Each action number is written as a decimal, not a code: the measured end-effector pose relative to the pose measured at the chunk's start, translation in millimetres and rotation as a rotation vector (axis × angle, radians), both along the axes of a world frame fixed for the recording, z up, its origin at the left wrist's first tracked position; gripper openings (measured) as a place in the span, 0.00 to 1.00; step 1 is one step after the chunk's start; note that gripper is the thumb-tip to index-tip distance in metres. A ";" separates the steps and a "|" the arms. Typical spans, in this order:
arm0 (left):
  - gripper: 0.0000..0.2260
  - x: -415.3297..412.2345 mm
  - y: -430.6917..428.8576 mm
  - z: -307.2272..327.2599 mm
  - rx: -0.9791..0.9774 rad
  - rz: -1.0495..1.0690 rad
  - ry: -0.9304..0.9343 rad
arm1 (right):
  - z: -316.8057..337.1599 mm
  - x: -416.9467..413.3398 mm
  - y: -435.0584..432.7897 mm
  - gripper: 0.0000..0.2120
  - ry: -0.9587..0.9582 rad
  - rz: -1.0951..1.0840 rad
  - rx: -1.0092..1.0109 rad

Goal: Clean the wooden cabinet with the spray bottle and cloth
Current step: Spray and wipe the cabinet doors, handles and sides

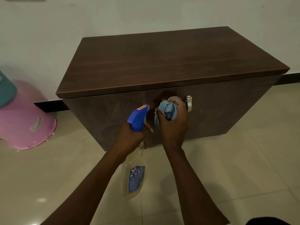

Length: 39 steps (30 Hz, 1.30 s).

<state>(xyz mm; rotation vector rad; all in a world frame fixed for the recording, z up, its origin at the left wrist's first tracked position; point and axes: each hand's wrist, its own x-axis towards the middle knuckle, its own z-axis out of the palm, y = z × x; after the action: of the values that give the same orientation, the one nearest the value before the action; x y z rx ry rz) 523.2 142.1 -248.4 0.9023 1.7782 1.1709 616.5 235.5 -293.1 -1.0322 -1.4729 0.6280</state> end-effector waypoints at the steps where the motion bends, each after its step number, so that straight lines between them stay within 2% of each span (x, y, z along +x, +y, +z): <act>1: 0.10 -1.2 1.0 -2.9 -0.005 0.007 0.007 | 4.0 -0.7 1.1 0.24 -0.001 -0.010 -0.005; 5: 0.06 -4.8 9.0 -13.5 -0.042 0.014 0.021 | 2.8 -1.2 1.5 0.18 0.039 0.023 -0.029; 8: 0.04 -0.6 14.5 -11.7 -0.046 -0.023 -0.026 | -12.7 -4.4 -6.3 0.13 0.179 0.057 -0.267; 10: 0.07 1.5 15.5 -10.4 -0.043 -0.039 -0.046 | -20.7 -6.3 -10.1 0.14 0.245 0.048 -0.350; 12: 0.07 1.1 14.4 -9.6 -0.016 -0.016 -0.058 | -14.2 -8.4 -14.2 0.17 0.222 0.025 -0.301; 15: 0.04 -0.1 12.4 -7.3 0.016 0.006 -0.048 | 23.6 -8.1 -9.2 0.22 0.186 -0.055 -0.075; 18: 0.04 -0.9 9.8 -5.1 0.022 0.000 -0.078 | 48.1 -9.5 2.2 0.21 0.138 -0.034 0.082; 23: 0.06 0.6 6.5 -0.4 0.049 0.044 -0.054 | 4.1 0.2 -5.5 0.15 -0.061 -0.029 0.050; 26: 0.05 1.0 4.4 4.4 0.063 0.003 -0.044 | -11.7 6.5 -10.4 0.17 -0.021 0.002 -0.118; 28: 0.07 4.2 1.4 9.7 0.084 -0.017 -0.046 | -11.2 7.1 -14.4 0.18 -0.003 0.001 -0.159; 35: 0.08 2.8 0.9 9.4 0.130 0.017 -0.026 | 43.7 -8.9 1.4 0.21 0.036 -0.107 0.046; 39: 0.09 4.9 0.6 10.3 0.121 0.001 -0.011 | 24.3 -4.7 -1.7 0.20 -0.018 -0.119 0.028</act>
<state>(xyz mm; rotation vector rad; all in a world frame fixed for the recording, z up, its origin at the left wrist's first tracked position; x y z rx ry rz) 528.1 142.7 -238.1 0.9640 1.7136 1.2930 611.8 233.8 -268.7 -1.0978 -1.4203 0.5134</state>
